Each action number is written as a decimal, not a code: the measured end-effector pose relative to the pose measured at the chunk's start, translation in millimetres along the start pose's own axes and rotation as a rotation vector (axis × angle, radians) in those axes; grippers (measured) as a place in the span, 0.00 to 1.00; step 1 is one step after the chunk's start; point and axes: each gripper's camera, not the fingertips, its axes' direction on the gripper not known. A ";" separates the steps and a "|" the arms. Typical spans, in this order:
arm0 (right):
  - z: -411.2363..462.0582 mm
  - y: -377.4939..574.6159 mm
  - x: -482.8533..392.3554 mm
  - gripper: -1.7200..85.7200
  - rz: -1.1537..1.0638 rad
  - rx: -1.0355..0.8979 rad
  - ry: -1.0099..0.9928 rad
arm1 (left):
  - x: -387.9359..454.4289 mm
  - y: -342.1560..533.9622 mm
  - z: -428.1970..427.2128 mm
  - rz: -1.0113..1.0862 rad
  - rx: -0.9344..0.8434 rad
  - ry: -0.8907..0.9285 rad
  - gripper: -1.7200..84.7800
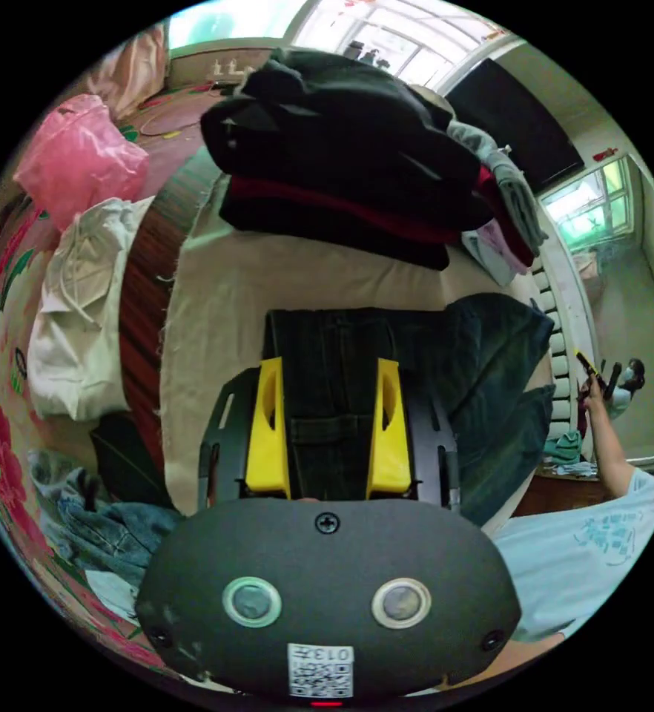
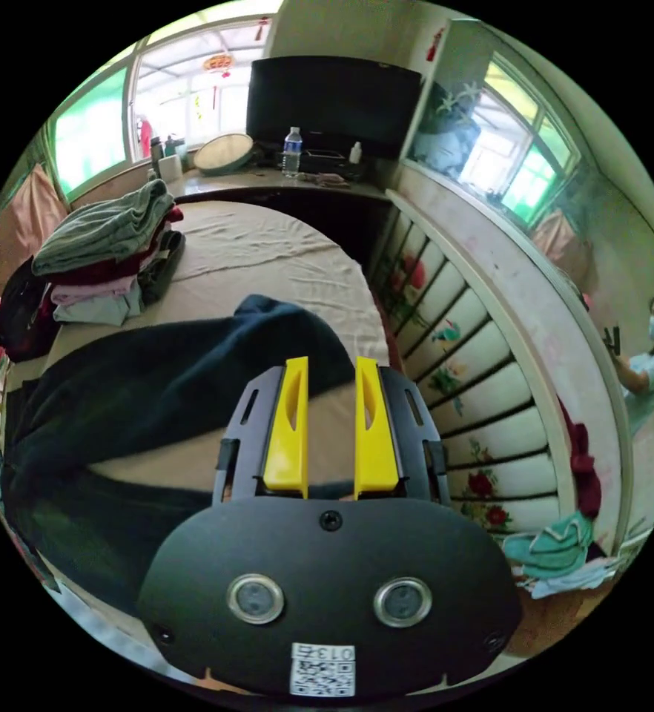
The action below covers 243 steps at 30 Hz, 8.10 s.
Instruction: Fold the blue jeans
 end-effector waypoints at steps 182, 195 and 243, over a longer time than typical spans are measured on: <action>-0.9 392.6 112.3 0.13 0.371 -0.264 0.043 | 334.1 267.4 -59.0 0.207 -0.179 -0.528 0.01; -0.8 422.5 153.7 0.04 0.510 -0.259 -0.003 | 321.9 221.9 -56.1 0.159 -0.211 -0.435 0.01; 102.2 -114.2 -151.5 0.12 -0.625 -0.123 -0.233 | 315.4 -137.6 -35.9 0.556 -0.370 -0.602 0.15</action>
